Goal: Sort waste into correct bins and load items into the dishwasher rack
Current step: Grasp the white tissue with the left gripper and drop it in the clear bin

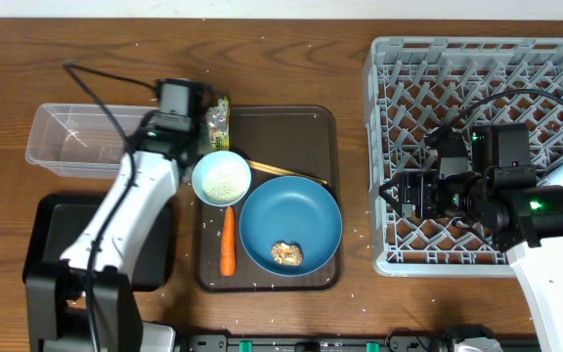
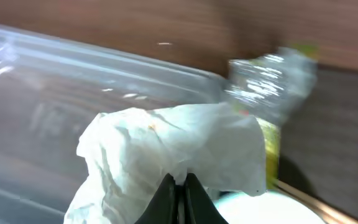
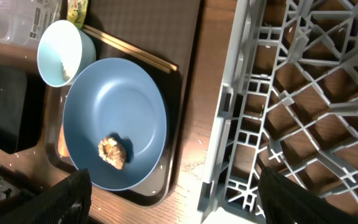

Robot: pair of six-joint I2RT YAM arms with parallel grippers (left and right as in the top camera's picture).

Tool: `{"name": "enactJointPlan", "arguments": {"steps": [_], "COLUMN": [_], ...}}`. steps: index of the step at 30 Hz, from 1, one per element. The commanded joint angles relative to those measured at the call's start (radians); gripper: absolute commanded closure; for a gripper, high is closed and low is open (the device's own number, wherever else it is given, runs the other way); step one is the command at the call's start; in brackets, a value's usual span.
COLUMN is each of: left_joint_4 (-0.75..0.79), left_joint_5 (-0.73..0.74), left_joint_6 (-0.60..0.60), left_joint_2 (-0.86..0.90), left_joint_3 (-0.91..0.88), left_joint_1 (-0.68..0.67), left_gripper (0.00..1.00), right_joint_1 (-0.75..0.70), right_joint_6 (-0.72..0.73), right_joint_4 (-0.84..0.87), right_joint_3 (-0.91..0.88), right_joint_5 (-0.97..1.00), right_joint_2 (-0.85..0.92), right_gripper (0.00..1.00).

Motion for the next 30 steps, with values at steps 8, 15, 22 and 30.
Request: {"name": "enactJointPlan", "arguments": {"steps": [8, 15, 22, 30], "left_joint_4": [0.069, 0.174, 0.319, 0.494], "left_joint_5": [0.036, 0.299, 0.307, 0.280], "left_joint_6": [-0.052, 0.023, 0.212, 0.264], "left_joint_2": [0.008, 0.006, 0.092, 0.297], "left_joint_3": [-0.002, -0.001, -0.002, -0.001], "left_joint_1": [0.075, 0.058, -0.032, -0.063], "left_gripper": [0.11, 0.18, 0.18, 0.19], "right_joint_1": [0.016, 0.016, 0.016, 0.016], "right_joint_6": [0.011, 0.011, 0.011, 0.012], "right_joint_4": [-0.004, -0.004, -0.005, -0.011], "right_joint_3": [0.012, 0.012, 0.012, 0.012], "right_joint_5": [-0.005, -0.004, -0.004, -0.005], "right_joint_2": [-0.001, -0.001, -0.001, -0.001], "right_gripper": [0.20, 0.19, 0.18, 0.18]}}
